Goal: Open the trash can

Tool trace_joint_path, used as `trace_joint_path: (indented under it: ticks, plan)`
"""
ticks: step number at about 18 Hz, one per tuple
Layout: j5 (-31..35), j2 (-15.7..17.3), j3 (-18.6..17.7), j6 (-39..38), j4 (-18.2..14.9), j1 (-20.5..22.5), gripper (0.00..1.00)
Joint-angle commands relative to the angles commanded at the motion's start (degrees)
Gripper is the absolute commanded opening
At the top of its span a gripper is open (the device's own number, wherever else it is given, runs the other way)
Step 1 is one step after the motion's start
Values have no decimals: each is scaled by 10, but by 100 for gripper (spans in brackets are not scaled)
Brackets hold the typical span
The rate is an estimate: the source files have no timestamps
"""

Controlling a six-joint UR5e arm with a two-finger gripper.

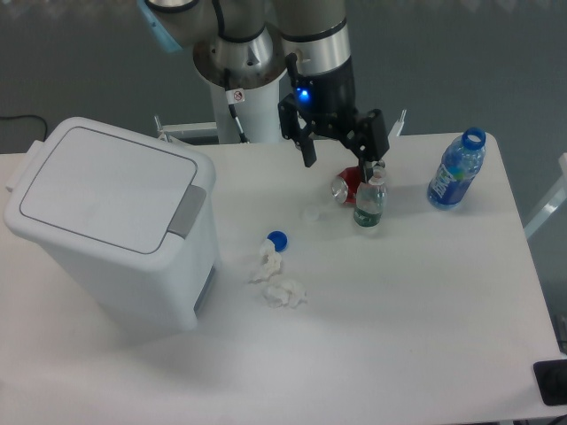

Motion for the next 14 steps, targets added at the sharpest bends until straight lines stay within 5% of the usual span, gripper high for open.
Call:
trace_joint_path:
  ticks: [14]
  plan:
    - [0,-12,-9,-61,3,3,100]
